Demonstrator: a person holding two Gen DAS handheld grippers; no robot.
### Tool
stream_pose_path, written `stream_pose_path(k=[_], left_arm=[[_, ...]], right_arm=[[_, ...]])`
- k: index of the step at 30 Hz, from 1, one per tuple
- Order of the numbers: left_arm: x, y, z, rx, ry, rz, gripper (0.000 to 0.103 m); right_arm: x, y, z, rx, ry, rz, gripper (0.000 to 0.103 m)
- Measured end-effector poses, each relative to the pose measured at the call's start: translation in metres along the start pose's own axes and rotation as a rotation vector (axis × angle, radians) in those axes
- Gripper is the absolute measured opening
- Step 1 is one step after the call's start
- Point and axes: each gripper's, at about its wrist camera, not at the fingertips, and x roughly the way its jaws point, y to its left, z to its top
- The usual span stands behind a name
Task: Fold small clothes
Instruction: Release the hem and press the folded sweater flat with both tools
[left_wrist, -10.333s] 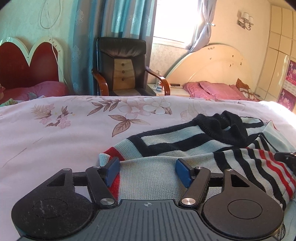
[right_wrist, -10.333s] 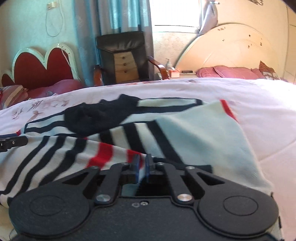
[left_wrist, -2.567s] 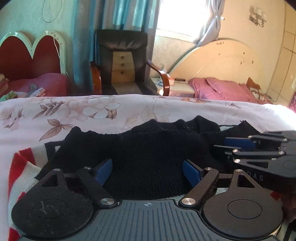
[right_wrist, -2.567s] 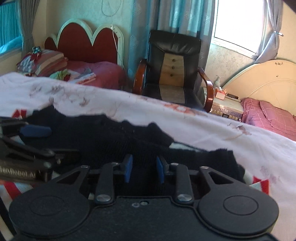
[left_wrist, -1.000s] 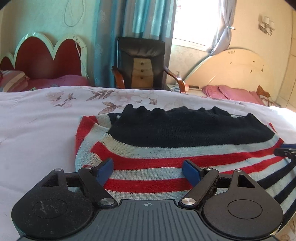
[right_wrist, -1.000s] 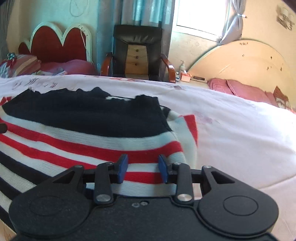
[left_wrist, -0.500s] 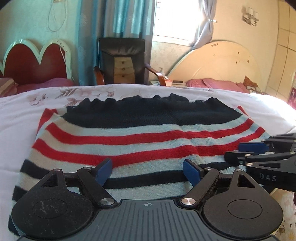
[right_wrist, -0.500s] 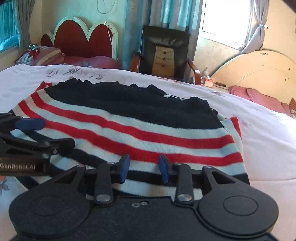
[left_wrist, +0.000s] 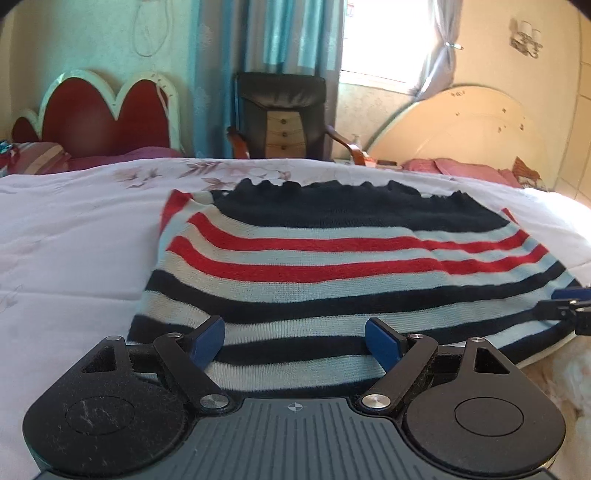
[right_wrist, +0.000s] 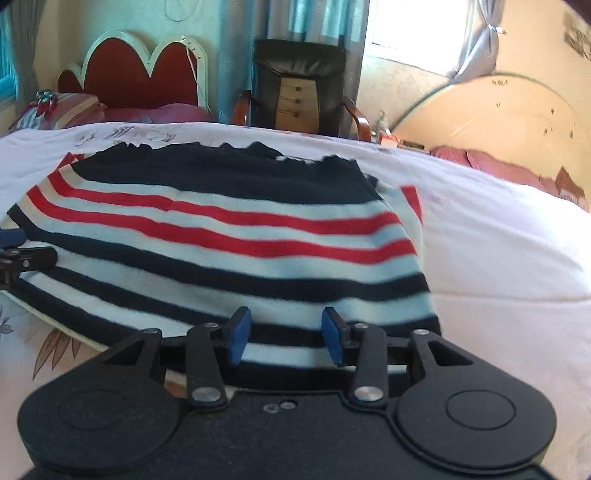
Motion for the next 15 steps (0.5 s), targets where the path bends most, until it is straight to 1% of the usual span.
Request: stream_pose_path(k=[2, 3, 5, 6, 7, 8, 9, 11, 12, 14, 15], left_arm=[[-0.004, -0.013, -0.002, -0.013, -0.011, -0.029, 0.083], [-0.005, -0.022, -0.005, -0.006, -0.011, -0.043, 0.083], [-0.001, -0.037, -0.015, 0.034, 0.008, -0.047, 0.083], [0.001, -0.04, -0.02, 0.05, 0.019, -0.027, 0.083], [0.002, -0.037, -0.025, 0.044, 0.017, -0.027, 0.083], [-0.001, -0.028, -0.029, 0.021, 0.003, -0.045, 0.083], [-0.004, -0.02, -0.031, 0.005, -0.003, -0.045, 0.083], [-0.01, -0.002, -0.034, 0.001, -0.003, -0.006, 0.083], [-0.013, 0.008, -0.036, -0.014, -0.004, 0.01, 0.083], [-0.019, 0.027, -0.04, -0.063, -0.009, -0.005, 0.083], [-0.019, 0.031, -0.041, -0.067, -0.008, -0.006, 0.083]], right_arm=[[-0.009, 0.006, -0.001, 0.036, -0.026, 0.026, 0.038], [-0.013, 0.013, -0.001, 0.042, -0.045, 0.058, 0.038], [-0.019, 0.035, -0.005, 0.016, -0.069, 0.111, 0.038], [-0.017, 0.046, -0.008, -0.013, -0.058, 0.115, 0.04], [-0.013, 0.054, -0.013, -0.039, -0.038, 0.1, 0.04], [-0.009, 0.057, -0.018, -0.055, -0.029, 0.081, 0.04], [-0.007, 0.054, -0.024, -0.057, -0.036, 0.078, 0.04], [-0.011, 0.036, -0.031, -0.029, -0.046, 0.086, 0.04], [-0.015, 0.025, -0.032, -0.024, -0.045, 0.06, 0.04], [-0.022, -0.002, -0.039, 0.01, -0.048, -0.031, 0.039], [-0.023, -0.019, -0.043, 0.048, -0.042, -0.056, 0.039]])
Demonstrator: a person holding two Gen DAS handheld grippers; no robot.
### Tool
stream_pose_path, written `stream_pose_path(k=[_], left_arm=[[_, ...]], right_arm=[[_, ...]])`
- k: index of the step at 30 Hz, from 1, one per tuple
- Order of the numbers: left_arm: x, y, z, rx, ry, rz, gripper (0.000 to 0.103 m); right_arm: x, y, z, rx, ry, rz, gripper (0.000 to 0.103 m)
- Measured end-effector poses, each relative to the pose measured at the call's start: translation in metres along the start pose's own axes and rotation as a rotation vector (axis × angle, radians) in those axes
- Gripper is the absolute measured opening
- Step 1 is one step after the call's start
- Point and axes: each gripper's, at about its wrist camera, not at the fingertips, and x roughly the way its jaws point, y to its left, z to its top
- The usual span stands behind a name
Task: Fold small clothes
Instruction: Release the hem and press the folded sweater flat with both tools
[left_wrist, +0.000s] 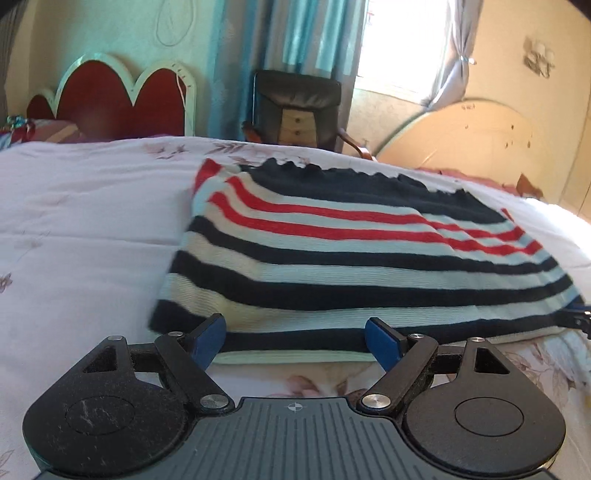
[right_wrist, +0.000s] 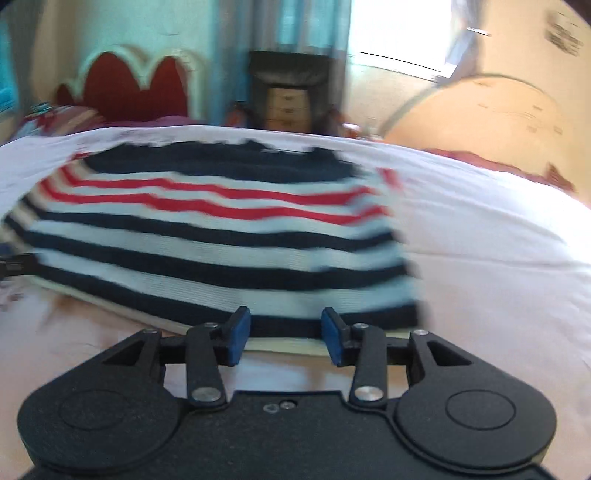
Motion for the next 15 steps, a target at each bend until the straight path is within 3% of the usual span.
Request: stream_pose_path(k=[3, 11, 13, 15], left_arm=[[0.005, -0.006, 0.0, 0.033, 0.012, 0.023, 0.083], [0.002, -0.017, 0.012, 0.038, 0.038, 0.074, 0.084], [0.009, -0.014, 0.007, 0.027, 0.069, 0.076, 0.084], [0.01, -0.012, 0.005, 0.015, 0.056, 0.071, 0.085]], right_arm=[[0.0, -0.033, -0.005, 0.088, 0.024, 0.032, 0.039], [0.0, -0.023, 0.0, 0.049, 0.055, 0.017, 0.039], [-0.012, -0.023, 0.002, 0.058, 0.019, 0.021, 0.041], [0.0, -0.027, -0.005, 0.079, 0.076, 0.026, 0.041]])
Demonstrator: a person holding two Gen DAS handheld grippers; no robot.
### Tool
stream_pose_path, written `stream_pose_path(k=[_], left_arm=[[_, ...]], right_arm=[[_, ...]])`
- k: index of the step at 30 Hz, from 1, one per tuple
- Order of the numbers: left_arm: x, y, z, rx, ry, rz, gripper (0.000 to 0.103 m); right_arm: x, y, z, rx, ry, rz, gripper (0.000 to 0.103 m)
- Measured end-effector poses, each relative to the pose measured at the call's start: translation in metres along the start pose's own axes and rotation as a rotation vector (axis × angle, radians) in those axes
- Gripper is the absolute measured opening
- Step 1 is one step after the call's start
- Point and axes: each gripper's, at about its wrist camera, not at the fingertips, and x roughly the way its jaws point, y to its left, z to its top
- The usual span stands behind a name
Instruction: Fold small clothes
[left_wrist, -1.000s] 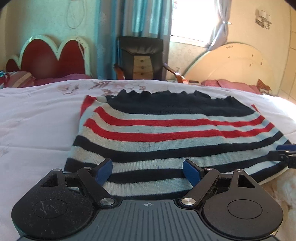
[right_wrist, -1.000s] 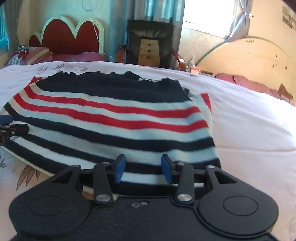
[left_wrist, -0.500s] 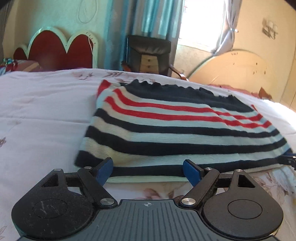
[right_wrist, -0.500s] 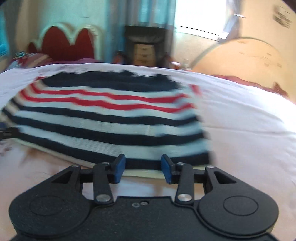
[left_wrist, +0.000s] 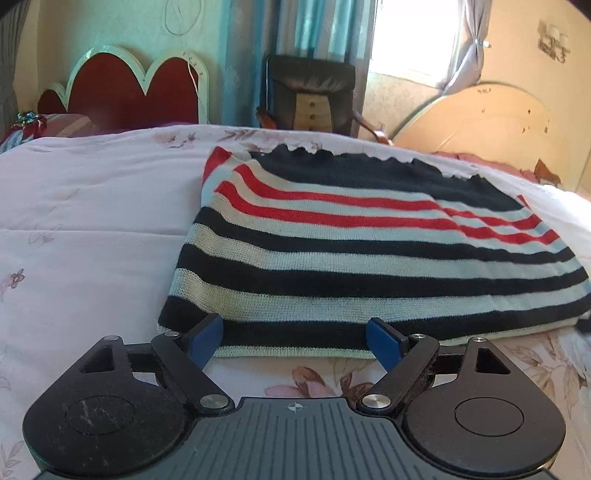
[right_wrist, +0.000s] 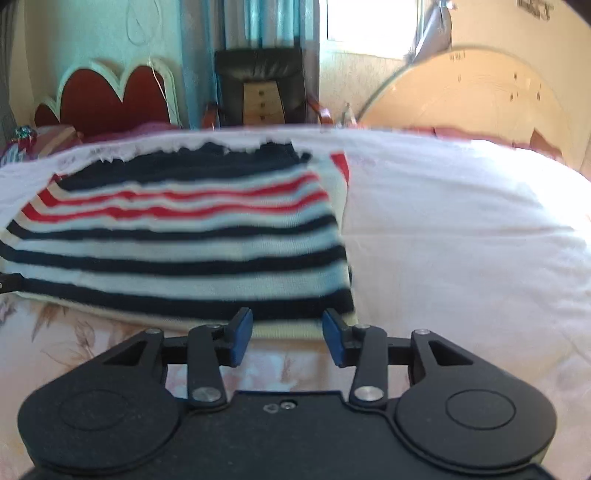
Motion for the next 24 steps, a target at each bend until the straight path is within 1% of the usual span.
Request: stream_pose_path(k=[1, 2, 6, 10, 13, 15, 16, 17, 18, 20, 21, 22, 24], left_arm=[[0.0, -0.001, 0.0, 0.009, 0.003, 0.004, 0.085], [0.001, -0.001, 0.0, 0.011, 0.005, 0.005, 0.085], [0.001, -0.002, -0.004, 0.023, -0.007, 0.007, 0.086], [0.002, -0.005, -0.005, 0.04, -0.013, 0.015, 0.089], [0.001, -0.004, -0.002, 0.055, 0.004, -0.007, 0.092], [-0.007, -0.001, 0.004, 0.046, 0.035, -0.009, 0.092], [-0.017, 0.001, 0.005, 0.027, 0.028, 0.004, 0.093], [-0.029, 0.006, 0.002, 0.003, -0.001, 0.012, 0.093], [-0.038, 0.013, -0.002, -0.03, -0.021, 0.007, 0.093], [-0.054, 0.031, -0.012, -0.171, -0.041, -0.035, 0.092], [-0.056, 0.042, -0.019, -0.27, -0.042, -0.076, 0.092], [-0.055, 0.053, -0.026, -0.38, -0.041, -0.138, 0.092], [-0.042, 0.069, -0.041, -0.601, -0.03, -0.246, 0.092]], right_arm=[[0.005, -0.004, -0.005, 0.02, 0.003, 0.009, 0.041], [0.004, -0.004, -0.008, 0.012, -0.012, 0.011, 0.041], [0.005, -0.001, -0.007, -0.001, -0.007, 0.0, 0.041], [0.006, 0.001, -0.01, -0.016, -0.023, -0.006, 0.042], [0.004, 0.003, -0.01, -0.02, -0.02, -0.012, 0.043], [0.002, -0.001, -0.009, -0.003, -0.013, 0.005, 0.044], [-0.001, -0.004, -0.007, 0.011, 0.001, 0.014, 0.045], [-0.009, -0.008, -0.007, 0.032, 0.004, 0.025, 0.044], [-0.018, -0.012, -0.009, 0.057, -0.014, 0.049, 0.045], [-0.035, -0.018, -0.017, 0.087, -0.045, 0.093, 0.044], [-0.04, -0.018, -0.02, 0.083, -0.046, 0.095, 0.044], [-0.044, -0.017, -0.024, 0.081, -0.046, 0.1, 0.044], [-0.051, -0.013, -0.026, 0.089, -0.048, 0.135, 0.041]])
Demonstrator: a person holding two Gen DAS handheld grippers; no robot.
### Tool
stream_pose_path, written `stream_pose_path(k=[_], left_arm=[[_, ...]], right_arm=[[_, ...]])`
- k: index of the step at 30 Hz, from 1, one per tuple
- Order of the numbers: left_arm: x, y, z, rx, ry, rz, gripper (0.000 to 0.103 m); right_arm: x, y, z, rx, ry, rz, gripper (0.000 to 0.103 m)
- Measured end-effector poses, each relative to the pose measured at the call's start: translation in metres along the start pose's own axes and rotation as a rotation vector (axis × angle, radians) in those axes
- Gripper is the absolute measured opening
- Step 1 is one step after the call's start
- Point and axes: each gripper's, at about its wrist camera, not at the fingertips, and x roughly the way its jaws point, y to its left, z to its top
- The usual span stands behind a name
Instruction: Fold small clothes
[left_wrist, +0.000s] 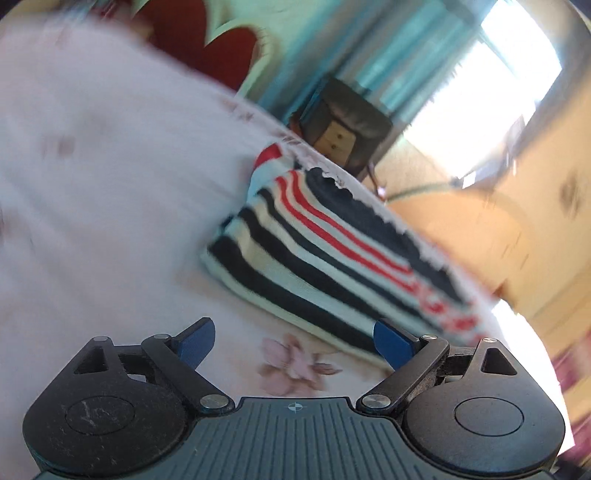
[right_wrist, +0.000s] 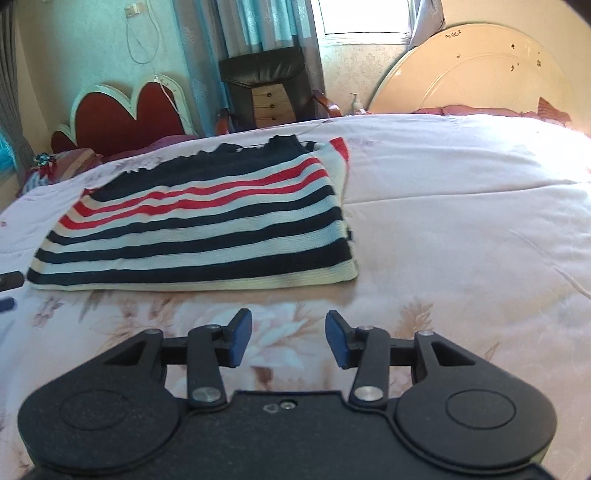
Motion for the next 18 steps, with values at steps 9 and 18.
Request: stream_pose_path(k=[9, 18], left_arm=[[0.045, 0.024, 0.012, -0.235, -0.109, -0.072, 0.078], [0.085, 0.014, 0.039, -0.217, -0.185, -0.069, 0.078]], right_arm=[[0.011, 0.033, 0.033, 0.036, 0.001, 0.17, 0.008], [0.077, 0.05, 0.069, 0.061, 0.012, 0.192, 0.008]])
